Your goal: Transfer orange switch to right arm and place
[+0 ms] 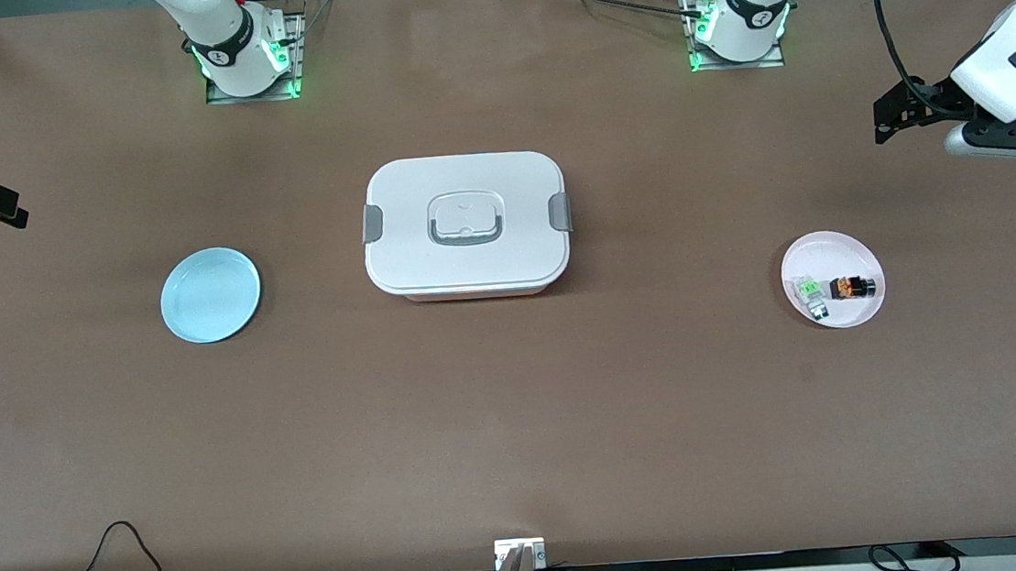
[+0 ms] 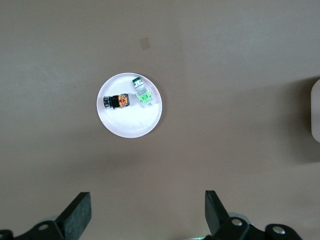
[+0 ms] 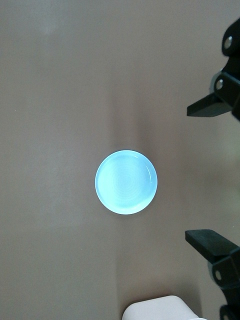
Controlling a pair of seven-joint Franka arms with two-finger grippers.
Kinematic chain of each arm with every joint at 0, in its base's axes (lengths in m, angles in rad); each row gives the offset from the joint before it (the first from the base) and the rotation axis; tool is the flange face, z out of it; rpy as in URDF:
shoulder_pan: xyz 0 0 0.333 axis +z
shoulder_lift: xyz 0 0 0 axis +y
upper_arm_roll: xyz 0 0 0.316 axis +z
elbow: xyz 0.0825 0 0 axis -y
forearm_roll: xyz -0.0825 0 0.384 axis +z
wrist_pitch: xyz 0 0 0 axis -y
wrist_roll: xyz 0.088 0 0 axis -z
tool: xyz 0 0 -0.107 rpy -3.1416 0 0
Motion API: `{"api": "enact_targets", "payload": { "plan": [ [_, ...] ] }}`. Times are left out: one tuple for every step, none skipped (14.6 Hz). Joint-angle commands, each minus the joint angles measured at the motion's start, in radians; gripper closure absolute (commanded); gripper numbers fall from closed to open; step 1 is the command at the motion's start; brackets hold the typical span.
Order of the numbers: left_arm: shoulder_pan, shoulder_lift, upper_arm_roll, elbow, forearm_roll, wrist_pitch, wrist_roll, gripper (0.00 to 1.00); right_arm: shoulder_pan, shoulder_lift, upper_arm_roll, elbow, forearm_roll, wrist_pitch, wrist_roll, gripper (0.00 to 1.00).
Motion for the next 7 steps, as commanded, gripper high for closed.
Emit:
{"api": "enact_targets", "payload": {
  "plan": [
    [-0.005,0.017,0.001,0.038,0.026,-0.026,-0.004,0.0,-0.002,-0.002,0.0,0.018,-0.003,-0.021,-0.003,0.0],
    [-0.01,0.017,-0.001,0.038,0.026,-0.026,-0.009,0.0,-0.002,0.001,-0.001,0.019,-0.003,-0.022,-0.003,0.0],
    [-0.014,0.017,-0.004,0.04,0.026,-0.026,-0.012,0.0,-0.002,0.002,0.0,0.021,-0.003,-0.022,-0.003,0.0],
    [-0.016,0.017,-0.005,0.04,0.028,-0.026,-0.013,0.0,-0.002,0.002,0.002,0.021,-0.003,-0.022,-0.003,0.0],
    [-0.016,0.017,-0.005,0.041,0.028,-0.024,-0.014,0.0,-0.002,0.002,0.0,0.021,-0.003,-0.022,-0.003,0.0],
    [-0.016,0.017,-0.008,0.041,0.028,-0.024,-0.014,0.0,-0.002,0.002,0.0,0.021,-0.003,-0.022,-0.003,0.0],
    [-0.016,0.017,-0.01,0.041,0.028,-0.024,-0.014,0.0,-0.002,0.002,0.0,0.021,-0.003,-0.022,-0.003,0.0]
  ]
}}
